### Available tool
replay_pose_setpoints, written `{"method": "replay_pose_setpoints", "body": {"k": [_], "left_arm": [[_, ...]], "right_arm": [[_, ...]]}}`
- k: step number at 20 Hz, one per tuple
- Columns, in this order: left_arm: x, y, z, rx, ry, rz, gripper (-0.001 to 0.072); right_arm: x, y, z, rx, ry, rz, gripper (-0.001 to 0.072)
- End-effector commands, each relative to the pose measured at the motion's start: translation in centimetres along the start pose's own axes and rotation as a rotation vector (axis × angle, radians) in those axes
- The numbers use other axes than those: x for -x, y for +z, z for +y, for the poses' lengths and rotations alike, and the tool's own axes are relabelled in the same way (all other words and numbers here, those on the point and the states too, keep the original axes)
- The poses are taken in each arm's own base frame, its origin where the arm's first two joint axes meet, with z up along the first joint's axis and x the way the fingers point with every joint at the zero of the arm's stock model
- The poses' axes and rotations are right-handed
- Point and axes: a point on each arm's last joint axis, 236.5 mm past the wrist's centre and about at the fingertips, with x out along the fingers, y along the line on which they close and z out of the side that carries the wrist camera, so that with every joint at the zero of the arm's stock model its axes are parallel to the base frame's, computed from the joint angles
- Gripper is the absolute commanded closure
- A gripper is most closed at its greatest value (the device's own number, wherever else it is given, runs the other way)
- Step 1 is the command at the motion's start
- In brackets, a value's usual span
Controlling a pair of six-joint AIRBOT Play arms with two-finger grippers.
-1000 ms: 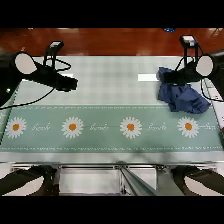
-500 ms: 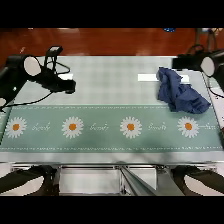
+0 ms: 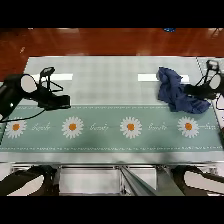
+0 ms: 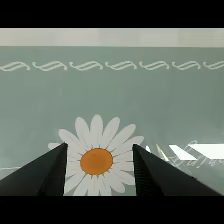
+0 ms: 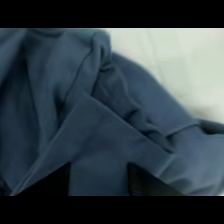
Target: Fold the shirts.
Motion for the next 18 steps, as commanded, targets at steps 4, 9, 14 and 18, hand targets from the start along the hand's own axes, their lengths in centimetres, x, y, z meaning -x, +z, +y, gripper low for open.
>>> {"method": "replay_pose_setpoints", "body": {"k": [4, 9, 14, 18], "left_arm": [[-1.0, -1.4, -0.3, 0.032, -0.031, 0.029, 0.0203], [2.3, -1.7, 1.1, -0.009, -0.006, 0.018, 0.0204], [11.8, -0.8, 0.0, -0.011, -0.072, -0.303, 0.0204], [17.6, -3.6, -1.5, -0.055, -0.128, -0.457, 0.0204]], "right_arm": [[-4.1, -3.0, 1.3, -0.015, 0.066, 0.128, 0.0687], [6.1, 5.7, 1.5, 0.070, 0.098, -0.153, 0.0688], [24.2, 13.5, 2.9, 0.083, 0.210, -0.581, 0.0688], [38.0, 14.2, 6.2, 0.188, 0.319, -0.819, 0.0688]]}}
